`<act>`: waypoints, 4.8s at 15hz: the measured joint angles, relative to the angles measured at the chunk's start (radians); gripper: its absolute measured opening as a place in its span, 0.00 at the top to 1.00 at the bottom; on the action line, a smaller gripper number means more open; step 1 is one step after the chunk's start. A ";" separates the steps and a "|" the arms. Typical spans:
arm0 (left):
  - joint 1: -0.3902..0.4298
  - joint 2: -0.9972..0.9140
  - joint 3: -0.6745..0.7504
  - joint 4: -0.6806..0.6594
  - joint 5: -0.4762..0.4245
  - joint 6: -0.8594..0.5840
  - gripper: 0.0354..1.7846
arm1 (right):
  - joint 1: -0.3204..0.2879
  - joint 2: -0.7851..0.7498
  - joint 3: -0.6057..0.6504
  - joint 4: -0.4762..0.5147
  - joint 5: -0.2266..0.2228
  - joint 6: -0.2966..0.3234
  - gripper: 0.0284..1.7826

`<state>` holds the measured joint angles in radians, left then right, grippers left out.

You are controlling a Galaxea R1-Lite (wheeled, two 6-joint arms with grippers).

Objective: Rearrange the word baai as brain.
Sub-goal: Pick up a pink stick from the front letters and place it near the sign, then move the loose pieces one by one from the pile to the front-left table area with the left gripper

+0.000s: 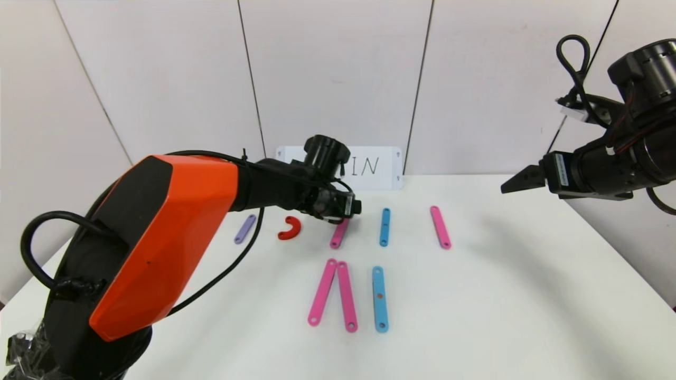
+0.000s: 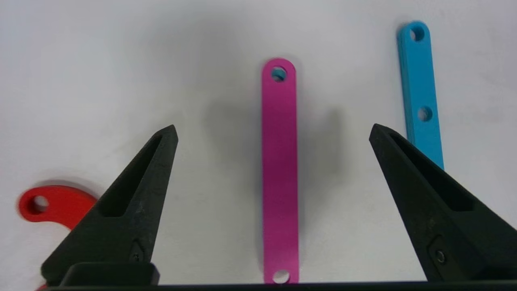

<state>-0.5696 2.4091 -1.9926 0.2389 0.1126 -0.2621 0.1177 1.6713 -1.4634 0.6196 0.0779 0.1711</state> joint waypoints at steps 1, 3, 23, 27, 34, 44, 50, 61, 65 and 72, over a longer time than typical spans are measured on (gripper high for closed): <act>0.022 -0.019 0.000 0.000 0.002 0.000 0.03 | 0.001 0.000 0.000 0.000 0.000 0.000 0.03; 0.063 -0.064 0.002 0.037 0.008 0.000 0.03 | 0.006 0.002 0.000 0.000 0.001 0.001 0.03; 0.476 -0.493 0.659 -0.089 0.121 0.039 0.03 | 0.096 -0.032 0.041 -0.004 0.004 0.001 0.03; 0.478 -0.403 0.640 -0.144 0.116 0.040 0.03 | 0.097 -0.030 0.041 -0.004 0.004 0.001 0.03; 0.478 -0.319 0.602 -0.147 0.048 0.032 0.03 | 0.097 -0.032 0.044 -0.003 0.003 0.001 0.03; 0.497 -0.258 0.556 -0.156 0.032 0.034 0.03 | 0.097 -0.034 0.045 -0.003 0.003 0.001 0.03; 0.497 -0.236 0.541 -0.157 0.029 0.032 0.03 | 0.099 -0.034 0.046 -0.004 0.004 0.001 0.03; 0.497 -0.210 0.521 -0.156 0.027 0.032 0.03 | 0.101 -0.034 0.049 -0.005 0.004 0.001 0.03; 0.497 -0.208 0.521 -0.154 0.028 0.034 0.08 | 0.101 -0.034 0.049 -0.005 0.003 0.001 0.03; 0.497 -0.208 0.519 -0.155 0.028 0.034 0.67 | 0.101 -0.036 0.049 -0.005 0.003 0.001 0.03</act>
<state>-0.0721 2.2015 -1.4738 0.0840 0.1409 -0.2285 0.2191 1.6351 -1.4143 0.6147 0.0806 0.1726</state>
